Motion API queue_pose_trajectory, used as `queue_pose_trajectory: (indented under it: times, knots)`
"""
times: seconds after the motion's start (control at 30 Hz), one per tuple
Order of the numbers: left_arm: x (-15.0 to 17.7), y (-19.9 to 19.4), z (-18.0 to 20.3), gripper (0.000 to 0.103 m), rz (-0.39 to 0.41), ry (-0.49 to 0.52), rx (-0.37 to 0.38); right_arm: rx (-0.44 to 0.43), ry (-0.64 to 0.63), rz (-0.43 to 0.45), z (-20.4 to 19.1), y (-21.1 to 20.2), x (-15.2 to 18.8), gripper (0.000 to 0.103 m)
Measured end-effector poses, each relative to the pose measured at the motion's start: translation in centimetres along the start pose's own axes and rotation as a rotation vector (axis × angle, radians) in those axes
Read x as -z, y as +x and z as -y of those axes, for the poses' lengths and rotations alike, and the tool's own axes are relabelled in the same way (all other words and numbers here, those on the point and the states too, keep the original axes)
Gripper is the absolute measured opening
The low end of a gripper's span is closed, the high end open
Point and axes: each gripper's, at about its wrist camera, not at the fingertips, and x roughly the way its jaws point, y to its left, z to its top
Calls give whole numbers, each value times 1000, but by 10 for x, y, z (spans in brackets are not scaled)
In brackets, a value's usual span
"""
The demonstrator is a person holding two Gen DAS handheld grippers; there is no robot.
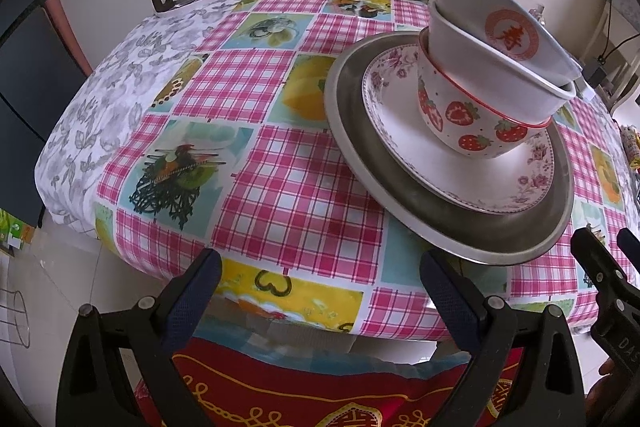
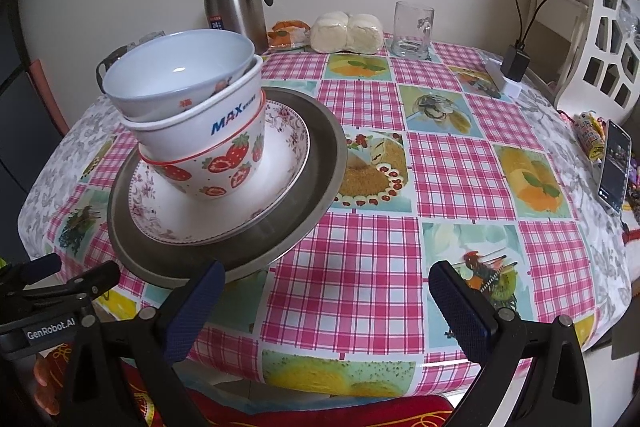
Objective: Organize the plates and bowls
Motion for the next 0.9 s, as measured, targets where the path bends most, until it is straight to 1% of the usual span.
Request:
queue_pose_trajectory:
  times: [0.9]
  knots:
    - [-2, 4, 0, 99, -18, 1, -3, 15, 1, -19, 0, 2, -1, 103]
